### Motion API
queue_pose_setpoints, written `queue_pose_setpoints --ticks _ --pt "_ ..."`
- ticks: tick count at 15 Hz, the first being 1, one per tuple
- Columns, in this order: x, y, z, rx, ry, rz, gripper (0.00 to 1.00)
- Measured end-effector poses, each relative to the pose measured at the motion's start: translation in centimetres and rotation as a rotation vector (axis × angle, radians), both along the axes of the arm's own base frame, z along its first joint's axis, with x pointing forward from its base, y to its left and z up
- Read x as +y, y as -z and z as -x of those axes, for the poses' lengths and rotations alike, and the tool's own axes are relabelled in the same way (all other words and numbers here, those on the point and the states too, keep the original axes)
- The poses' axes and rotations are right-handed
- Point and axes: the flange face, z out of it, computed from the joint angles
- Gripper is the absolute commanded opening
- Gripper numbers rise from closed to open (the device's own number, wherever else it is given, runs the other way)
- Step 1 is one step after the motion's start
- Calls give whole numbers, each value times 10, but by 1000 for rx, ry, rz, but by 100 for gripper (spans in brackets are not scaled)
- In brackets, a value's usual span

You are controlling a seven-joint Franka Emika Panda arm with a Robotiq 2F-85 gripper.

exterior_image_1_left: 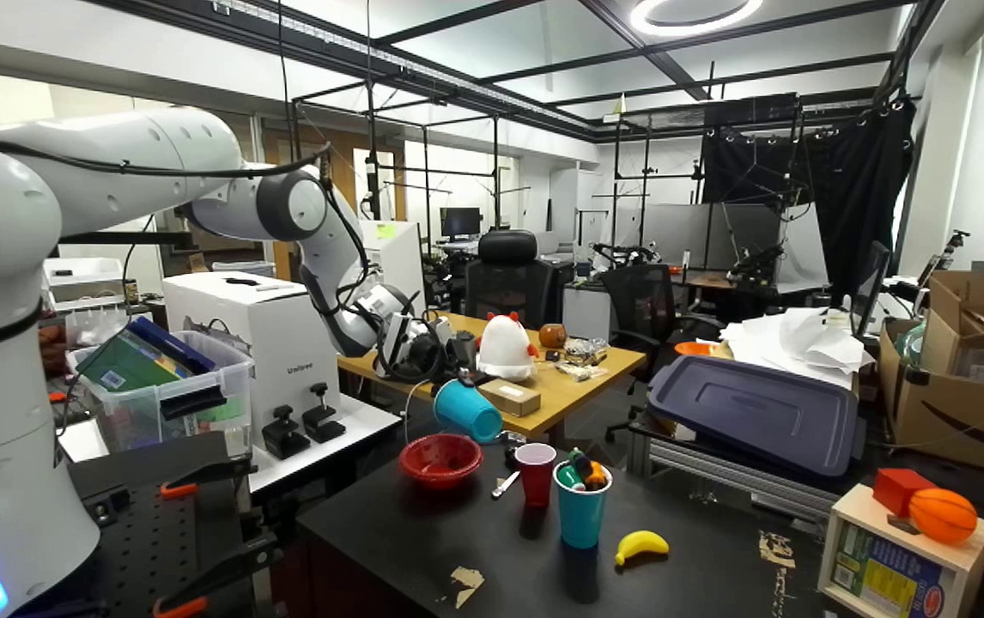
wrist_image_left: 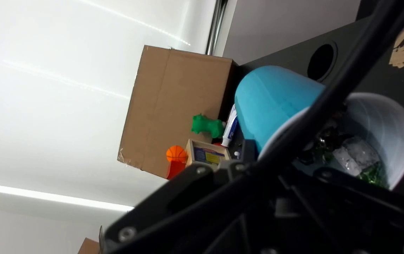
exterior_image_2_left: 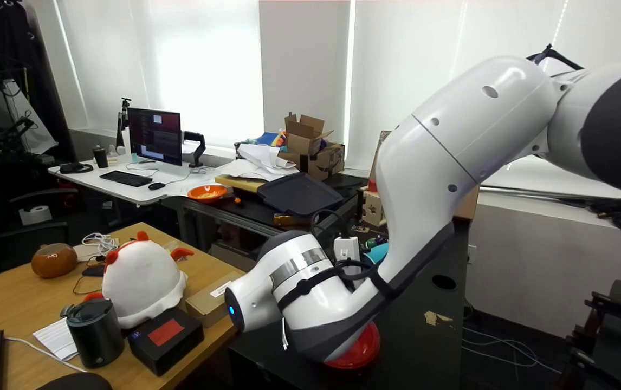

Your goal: Pick up the blue cup and pour it's contents in the bowl

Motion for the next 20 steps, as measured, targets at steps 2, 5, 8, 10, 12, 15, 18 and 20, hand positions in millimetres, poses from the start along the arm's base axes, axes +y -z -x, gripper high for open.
queue_pose_setpoints --ticks 2,5,8,10,12,15,18,20 --pt "4 0 -4 2 -18 13 1" --pt "10 2 -8 7 -35 36 1" --pt "15 3 -10 11 -43 58 1" --pt "18 5 -10 13 -47 70 1" --pt "21 6 -10 16 -49 85 1" --pt "23 9 -8 19 -48 107 1" --pt "23 10 -8 23 -46 124 1" --pt "23 11 -8 23 -44 133 1"
